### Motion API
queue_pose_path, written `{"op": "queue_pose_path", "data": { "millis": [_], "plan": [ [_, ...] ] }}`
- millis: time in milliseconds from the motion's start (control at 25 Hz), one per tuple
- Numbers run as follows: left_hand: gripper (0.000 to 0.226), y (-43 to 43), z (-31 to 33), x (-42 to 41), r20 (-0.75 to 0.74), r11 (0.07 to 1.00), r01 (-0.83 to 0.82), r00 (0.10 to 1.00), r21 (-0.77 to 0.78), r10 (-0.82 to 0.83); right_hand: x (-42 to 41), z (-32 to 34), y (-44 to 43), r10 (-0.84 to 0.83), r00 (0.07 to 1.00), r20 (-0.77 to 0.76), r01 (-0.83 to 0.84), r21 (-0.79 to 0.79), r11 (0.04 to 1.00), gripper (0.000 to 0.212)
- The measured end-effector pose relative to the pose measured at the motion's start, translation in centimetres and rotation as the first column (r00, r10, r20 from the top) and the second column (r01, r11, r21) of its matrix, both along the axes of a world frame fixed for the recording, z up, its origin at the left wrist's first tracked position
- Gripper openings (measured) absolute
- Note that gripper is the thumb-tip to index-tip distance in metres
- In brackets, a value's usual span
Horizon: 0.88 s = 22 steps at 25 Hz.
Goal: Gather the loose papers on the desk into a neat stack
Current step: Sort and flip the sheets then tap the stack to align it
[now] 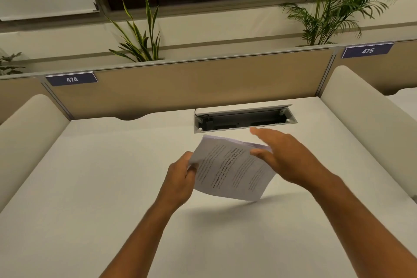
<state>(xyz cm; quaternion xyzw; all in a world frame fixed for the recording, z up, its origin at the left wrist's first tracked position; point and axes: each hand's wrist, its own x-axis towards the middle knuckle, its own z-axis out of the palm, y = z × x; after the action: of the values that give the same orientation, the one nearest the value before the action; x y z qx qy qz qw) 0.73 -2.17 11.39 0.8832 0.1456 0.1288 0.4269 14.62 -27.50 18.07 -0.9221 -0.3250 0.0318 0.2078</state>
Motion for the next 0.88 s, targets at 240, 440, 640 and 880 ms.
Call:
{"op": "queue_pose_path", "data": {
  "millis": [240,440,640,880],
  "plan": [
    [0.021,-0.5,3.6,0.2,0.010,0.977,0.037,0.999,0.211,-0.040,-0.1,-0.4,1.5,0.036,0.985,0.170,-0.009,-0.155,0.988,0.024],
    [0.061,0.1,2.2,0.1,0.164,0.921,-0.377,0.907,-0.097,0.388,0.0,-2.9,0.8,-0.043,0.998,-0.047,0.055,0.275,0.960,0.028],
    [0.030,-2.0,-1.2,-0.6,0.026,0.757,-0.138,0.979,-0.639,0.200,-1.5,-4.9,0.1,0.038,0.931,-0.363,0.175,0.536,0.826,0.025],
    [0.027,-2.7,-1.6,-0.2,0.047,0.802,-0.196,0.962,-0.565,0.269,-2.3,-7.7,0.3,-0.037,0.923,-0.383,0.262,0.556,0.789,0.020]
  ]
}}
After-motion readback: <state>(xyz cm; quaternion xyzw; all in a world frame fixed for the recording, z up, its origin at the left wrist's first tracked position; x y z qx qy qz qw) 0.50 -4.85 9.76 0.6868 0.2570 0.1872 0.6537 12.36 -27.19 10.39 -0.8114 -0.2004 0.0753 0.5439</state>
